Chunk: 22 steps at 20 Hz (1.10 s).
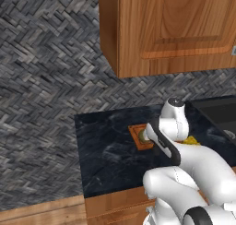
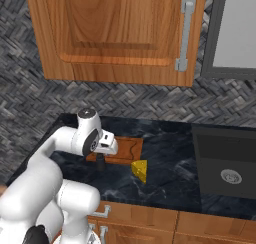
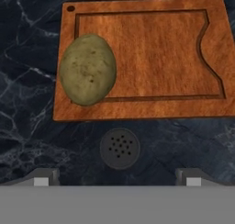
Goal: Retrieve the reheated potato from the microwave, then place the potato, cheese, and condiment on the cutting board.
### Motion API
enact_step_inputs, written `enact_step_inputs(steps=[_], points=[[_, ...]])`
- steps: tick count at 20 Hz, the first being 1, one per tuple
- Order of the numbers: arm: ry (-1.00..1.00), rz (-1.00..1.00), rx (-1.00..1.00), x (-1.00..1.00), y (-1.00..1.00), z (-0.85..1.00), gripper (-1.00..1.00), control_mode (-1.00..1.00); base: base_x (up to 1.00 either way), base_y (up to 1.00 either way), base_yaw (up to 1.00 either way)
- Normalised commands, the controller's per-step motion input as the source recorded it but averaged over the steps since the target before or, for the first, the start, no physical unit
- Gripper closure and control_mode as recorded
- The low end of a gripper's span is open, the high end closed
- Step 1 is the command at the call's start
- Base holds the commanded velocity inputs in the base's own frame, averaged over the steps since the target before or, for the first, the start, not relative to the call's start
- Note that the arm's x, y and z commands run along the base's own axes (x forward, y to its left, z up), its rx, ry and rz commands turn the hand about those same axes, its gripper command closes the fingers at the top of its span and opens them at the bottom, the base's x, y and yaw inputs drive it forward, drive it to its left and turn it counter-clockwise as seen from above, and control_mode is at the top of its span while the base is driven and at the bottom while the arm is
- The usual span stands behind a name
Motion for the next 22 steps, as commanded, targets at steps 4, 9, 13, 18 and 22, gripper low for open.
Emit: enact_step_inputs(steps=[4, 9, 13, 18, 22], points=[[0.0, 0.0, 0.0, 0.05, 0.0, -0.11, -1.0, -1.0, 0.0, 0.0, 0.0], [0.0, 0.0, 0.0, 0.11, 0.0, -0.1, -1.0, -1.0, 0.0, 0.0, 0.0], [0.0, 0.0, 0.0, -0.01, 0.0, -0.09, -1.0, -1.0, 0.0, 0.0, 0.0], [0.01, 0.0, 0.0, -0.03, 0.0, -0.1, -1.0, -1.0, 0.0, 0.0, 0.0], [0.02, 0.0, 0.0, 0.0, 0.0, -0.12, -1.0, -1.0, 0.0, 0.0, 0.0]])
